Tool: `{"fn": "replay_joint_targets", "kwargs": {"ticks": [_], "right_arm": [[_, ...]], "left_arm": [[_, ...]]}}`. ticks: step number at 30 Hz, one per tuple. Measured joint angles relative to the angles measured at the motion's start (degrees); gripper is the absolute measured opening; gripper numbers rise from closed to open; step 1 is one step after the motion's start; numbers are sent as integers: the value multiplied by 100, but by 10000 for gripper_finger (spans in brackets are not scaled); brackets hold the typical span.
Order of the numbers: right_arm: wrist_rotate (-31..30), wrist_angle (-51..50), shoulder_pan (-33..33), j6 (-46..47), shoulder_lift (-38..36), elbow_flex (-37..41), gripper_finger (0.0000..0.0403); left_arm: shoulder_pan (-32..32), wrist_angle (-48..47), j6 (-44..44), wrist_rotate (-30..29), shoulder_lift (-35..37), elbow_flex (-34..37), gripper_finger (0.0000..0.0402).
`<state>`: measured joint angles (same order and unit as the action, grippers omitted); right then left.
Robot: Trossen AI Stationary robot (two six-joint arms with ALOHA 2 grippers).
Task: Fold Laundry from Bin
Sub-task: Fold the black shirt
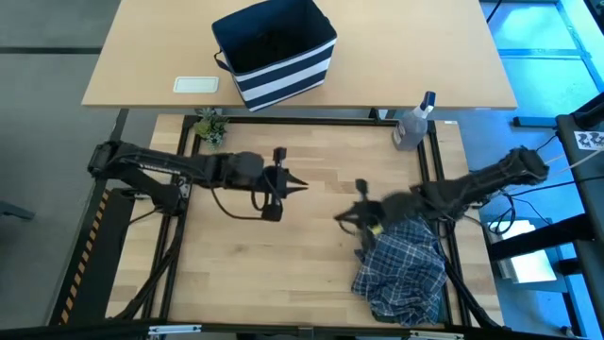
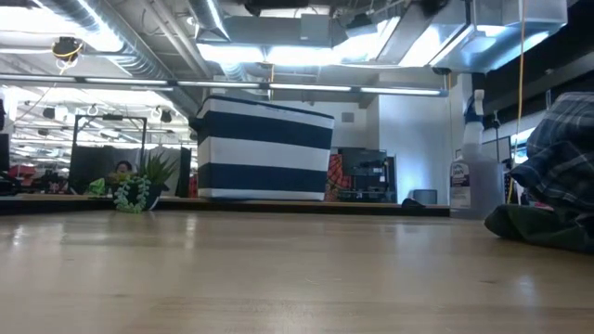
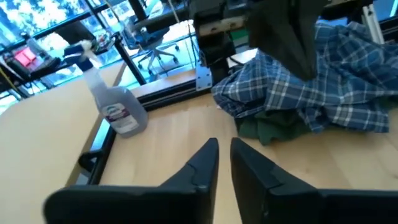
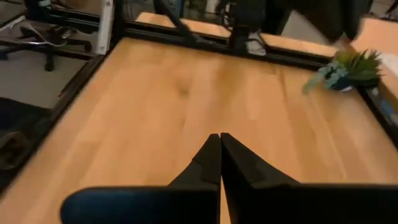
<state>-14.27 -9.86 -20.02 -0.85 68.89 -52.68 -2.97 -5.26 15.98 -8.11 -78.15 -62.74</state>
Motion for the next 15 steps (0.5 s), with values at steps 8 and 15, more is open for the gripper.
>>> {"fn": "replay_joint_targets", "kwargs": {"ticks": [8,15], "right_arm": [[1583,1136,2219,-719,227,20,1],[1972,1756,3694,-793,225,20,1]], "left_arm": [[869,-244,301,240,269,0,3],[2164,-283,269,959,338,0,2]]}}
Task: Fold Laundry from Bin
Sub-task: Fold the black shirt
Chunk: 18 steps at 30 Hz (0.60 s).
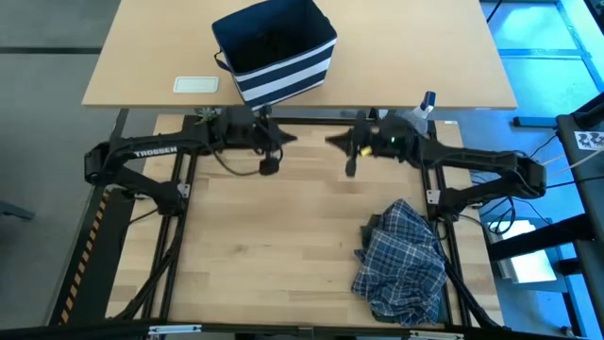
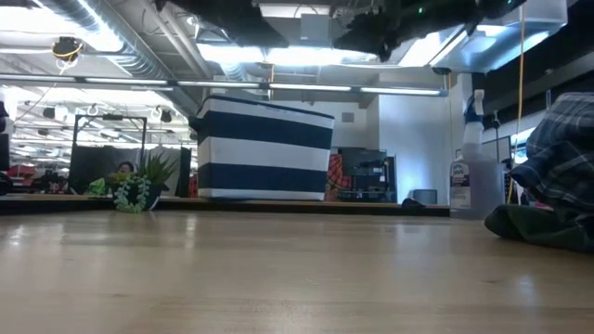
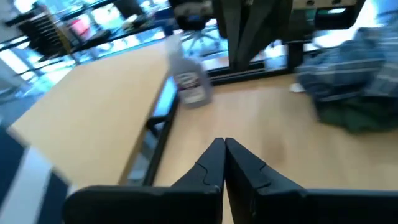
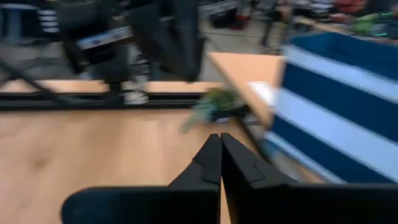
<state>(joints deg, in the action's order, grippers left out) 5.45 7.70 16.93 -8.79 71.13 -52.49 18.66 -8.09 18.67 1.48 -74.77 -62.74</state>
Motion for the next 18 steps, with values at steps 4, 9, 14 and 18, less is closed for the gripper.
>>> {"fn": "replay_joint_targets", "kwargs": {"ticks": [4,9,14,18], "right_arm": [[0,85,596,-58,2,-2,1],[4,248,1107,-56,0,-2,0],[15,278,1324,-54,1,-2,0],[13,285,1327,-56,0,-2,0]], "left_arm": [[377,13,-2,8,-61,0,2],[664,258,228,22,-49,0,2],[1122,323,344,108,-77,0,2],[1564,361,299,398,-116,0,2]]}}
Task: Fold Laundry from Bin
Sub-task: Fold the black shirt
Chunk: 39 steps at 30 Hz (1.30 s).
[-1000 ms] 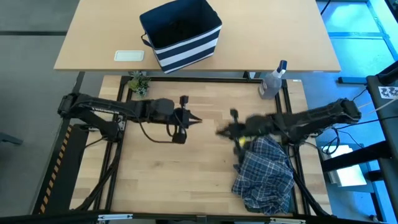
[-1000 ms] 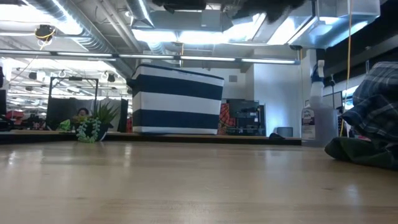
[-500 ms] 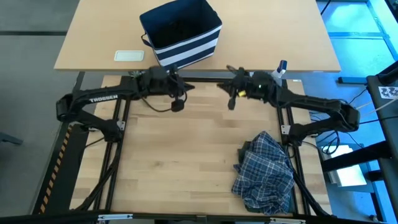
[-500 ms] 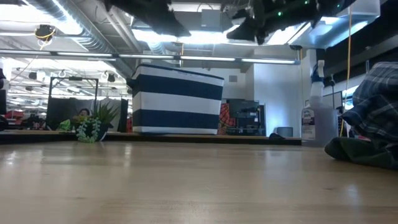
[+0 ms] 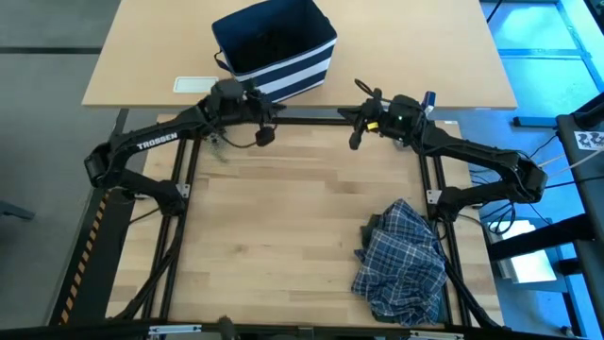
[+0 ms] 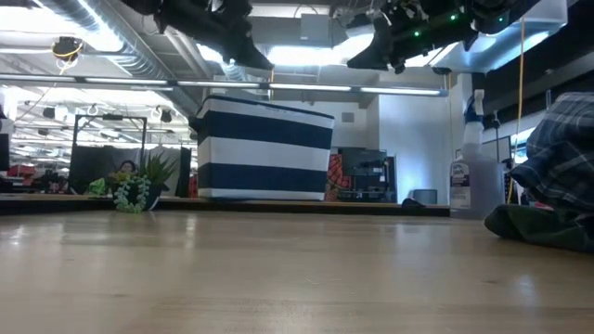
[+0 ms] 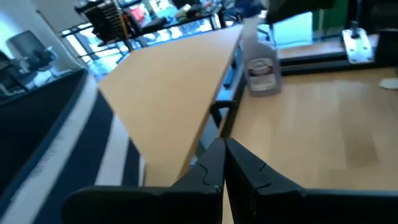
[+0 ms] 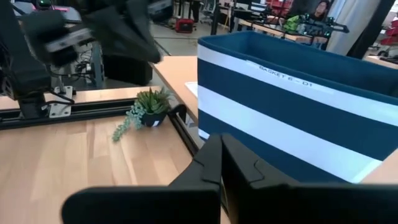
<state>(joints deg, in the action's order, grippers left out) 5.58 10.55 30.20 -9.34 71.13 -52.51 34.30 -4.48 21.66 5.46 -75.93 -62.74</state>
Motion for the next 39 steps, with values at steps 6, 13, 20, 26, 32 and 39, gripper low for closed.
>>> {"fn": "replay_joint_targets", "kwargs": {"ticks": [6,13,20,26,32,39], "right_arm": [[0,168,-1,-169,1,0,0],[6,348,217,-295,1,-4,0],[101,348,450,-291,172,-7,0],[121,449,435,-291,440,-7,0],[160,645,435,-242,612,-7,0],[346,645,434,20,715,-7,0]], "left_arm": [[593,233,-9,182,-82,0,2],[1148,275,-36,515,-175,-2,2],[1561,477,-8,521,-220,-2,2],[1886,576,-15,757,-266,-4,2],[1983,588,-23,905,-262,-4,2],[2054,696,-7,913,-262,-59,2]]}}
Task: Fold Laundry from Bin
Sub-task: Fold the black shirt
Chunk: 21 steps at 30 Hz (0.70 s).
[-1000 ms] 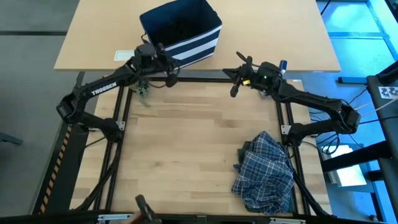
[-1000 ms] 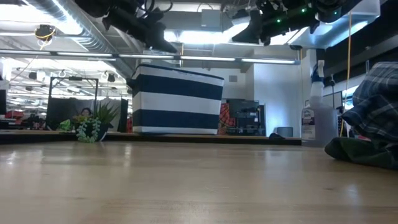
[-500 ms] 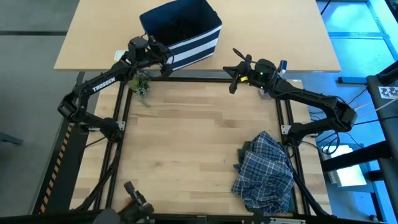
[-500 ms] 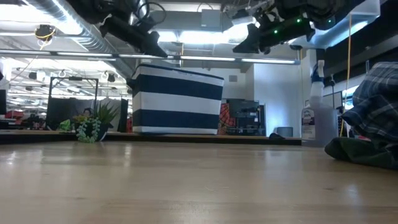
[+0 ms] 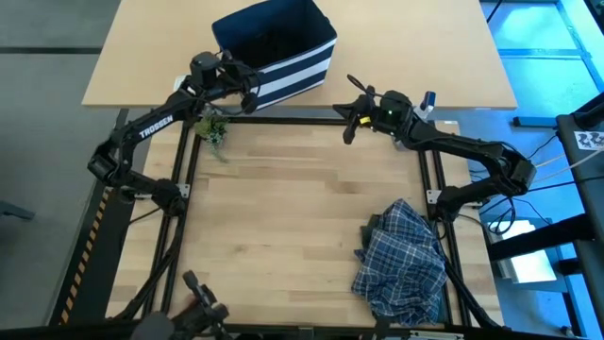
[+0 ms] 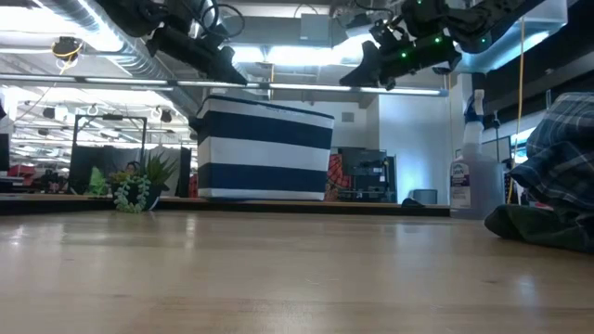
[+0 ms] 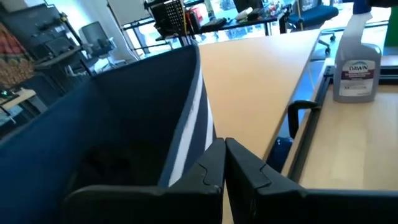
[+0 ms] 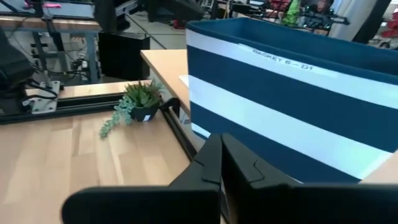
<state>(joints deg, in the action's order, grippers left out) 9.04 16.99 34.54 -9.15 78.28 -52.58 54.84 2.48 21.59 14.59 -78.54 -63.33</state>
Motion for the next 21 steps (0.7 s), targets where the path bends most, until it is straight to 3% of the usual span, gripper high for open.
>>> {"fn": "replay_joint_targets", "kwargs": {"ticks": [5,12,21], "right_arm": [[239,4,-6,203,0,0,0],[664,-24,-6,517,0,0,0],[856,-308,-50,618,0,2,0]], "left_arm": [[65,-286,73,25,-173,-532,2],[267,-2138,473,-239,-1120,-1780,10],[-169,-2753,710,-554,-1475,-2585,122]]}}
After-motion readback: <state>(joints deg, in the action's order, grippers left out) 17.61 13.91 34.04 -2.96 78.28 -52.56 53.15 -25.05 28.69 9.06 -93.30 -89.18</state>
